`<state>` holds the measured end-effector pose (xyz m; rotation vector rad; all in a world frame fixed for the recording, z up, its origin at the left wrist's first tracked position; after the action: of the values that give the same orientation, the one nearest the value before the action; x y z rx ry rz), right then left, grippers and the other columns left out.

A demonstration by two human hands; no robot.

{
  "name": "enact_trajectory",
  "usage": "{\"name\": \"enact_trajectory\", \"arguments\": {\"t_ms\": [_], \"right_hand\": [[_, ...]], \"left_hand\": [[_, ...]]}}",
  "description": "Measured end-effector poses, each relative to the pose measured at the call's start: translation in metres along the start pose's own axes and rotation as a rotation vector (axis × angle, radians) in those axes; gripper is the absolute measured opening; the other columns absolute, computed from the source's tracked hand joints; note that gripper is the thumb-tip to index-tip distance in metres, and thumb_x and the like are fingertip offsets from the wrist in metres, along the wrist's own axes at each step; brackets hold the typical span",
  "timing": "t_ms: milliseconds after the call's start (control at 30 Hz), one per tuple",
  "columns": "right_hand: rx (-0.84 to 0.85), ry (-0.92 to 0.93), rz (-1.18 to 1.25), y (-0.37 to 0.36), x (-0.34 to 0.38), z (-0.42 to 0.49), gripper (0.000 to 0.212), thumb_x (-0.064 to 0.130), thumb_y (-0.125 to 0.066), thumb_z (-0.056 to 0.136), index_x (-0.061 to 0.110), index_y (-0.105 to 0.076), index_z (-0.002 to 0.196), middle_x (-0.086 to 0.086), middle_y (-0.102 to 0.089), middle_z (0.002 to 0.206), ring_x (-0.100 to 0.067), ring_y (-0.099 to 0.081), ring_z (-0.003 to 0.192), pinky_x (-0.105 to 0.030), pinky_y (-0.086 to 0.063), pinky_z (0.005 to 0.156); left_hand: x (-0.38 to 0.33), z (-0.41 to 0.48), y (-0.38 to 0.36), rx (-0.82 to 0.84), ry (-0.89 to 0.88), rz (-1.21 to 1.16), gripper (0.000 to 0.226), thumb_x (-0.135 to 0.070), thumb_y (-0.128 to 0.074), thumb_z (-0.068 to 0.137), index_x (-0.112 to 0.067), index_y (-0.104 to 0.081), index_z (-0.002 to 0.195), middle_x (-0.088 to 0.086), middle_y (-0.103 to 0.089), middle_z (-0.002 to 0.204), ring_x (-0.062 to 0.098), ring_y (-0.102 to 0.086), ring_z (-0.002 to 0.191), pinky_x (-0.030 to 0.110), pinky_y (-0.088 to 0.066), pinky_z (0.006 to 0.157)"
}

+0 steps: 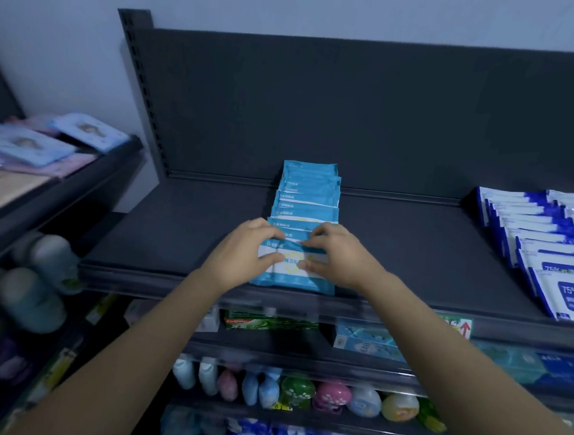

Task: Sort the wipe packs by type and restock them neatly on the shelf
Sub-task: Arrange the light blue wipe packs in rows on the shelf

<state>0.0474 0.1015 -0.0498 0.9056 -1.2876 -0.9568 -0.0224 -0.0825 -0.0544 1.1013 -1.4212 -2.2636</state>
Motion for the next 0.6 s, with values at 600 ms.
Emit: {"name": "enact_trajectory", "arguments": {"t_ms": [600], "right_hand": [[-0.361,-0.232,-0.198,-0.004,-0.023,-0.093,0.057,0.048,-0.044,0.085,0.013,-0.059,0.127,-0.007,-0.064,0.121,-0.028,-0.063,0.106,-0.038,-0.053,0.083]], "left_hand": [[-0.084,0.014,-0.036,-0.066,-0.383,0.424,0.061,-0.056,-0.032,0.089,-0.011,-0.065,0.114,0.004,-0.066,0.109,0.026,-0.06,0.102,0.04,-0.046,0.091]]}}
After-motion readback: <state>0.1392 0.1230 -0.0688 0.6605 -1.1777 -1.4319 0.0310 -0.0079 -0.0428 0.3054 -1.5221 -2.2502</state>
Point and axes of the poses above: each hand's wrist, its own z-axis towards the middle knuckle, its own y-axis out of the back of the hand, x = y × z, the point moved 1 cm from there along z, towards the middle knuckle
